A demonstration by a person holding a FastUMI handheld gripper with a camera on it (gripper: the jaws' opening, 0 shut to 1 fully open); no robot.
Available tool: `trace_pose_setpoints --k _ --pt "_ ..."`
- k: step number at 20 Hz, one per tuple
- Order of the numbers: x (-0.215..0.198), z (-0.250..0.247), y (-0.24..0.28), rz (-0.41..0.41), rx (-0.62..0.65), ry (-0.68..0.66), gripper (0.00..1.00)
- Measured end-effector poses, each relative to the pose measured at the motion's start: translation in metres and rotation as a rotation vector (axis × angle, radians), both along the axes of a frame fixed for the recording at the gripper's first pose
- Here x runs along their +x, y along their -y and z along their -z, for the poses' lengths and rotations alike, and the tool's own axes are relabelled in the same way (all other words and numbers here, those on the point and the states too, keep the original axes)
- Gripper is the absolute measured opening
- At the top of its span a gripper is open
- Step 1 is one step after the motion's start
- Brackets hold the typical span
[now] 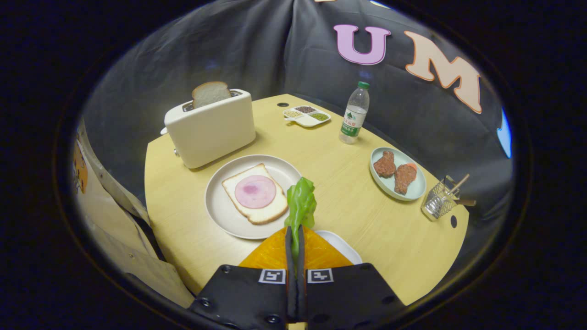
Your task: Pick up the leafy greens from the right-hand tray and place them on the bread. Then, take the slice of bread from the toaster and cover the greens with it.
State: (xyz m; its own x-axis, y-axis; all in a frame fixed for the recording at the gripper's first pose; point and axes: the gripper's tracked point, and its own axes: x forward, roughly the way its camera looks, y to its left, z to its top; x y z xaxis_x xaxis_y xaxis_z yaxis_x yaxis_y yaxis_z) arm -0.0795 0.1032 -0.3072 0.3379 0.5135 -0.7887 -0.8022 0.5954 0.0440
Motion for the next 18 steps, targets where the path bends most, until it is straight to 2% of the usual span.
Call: trace_pose_setpoints --k 18 --pt "-0.007 0.003 -0.089 -0.095 0.001 -0.017 0.03"
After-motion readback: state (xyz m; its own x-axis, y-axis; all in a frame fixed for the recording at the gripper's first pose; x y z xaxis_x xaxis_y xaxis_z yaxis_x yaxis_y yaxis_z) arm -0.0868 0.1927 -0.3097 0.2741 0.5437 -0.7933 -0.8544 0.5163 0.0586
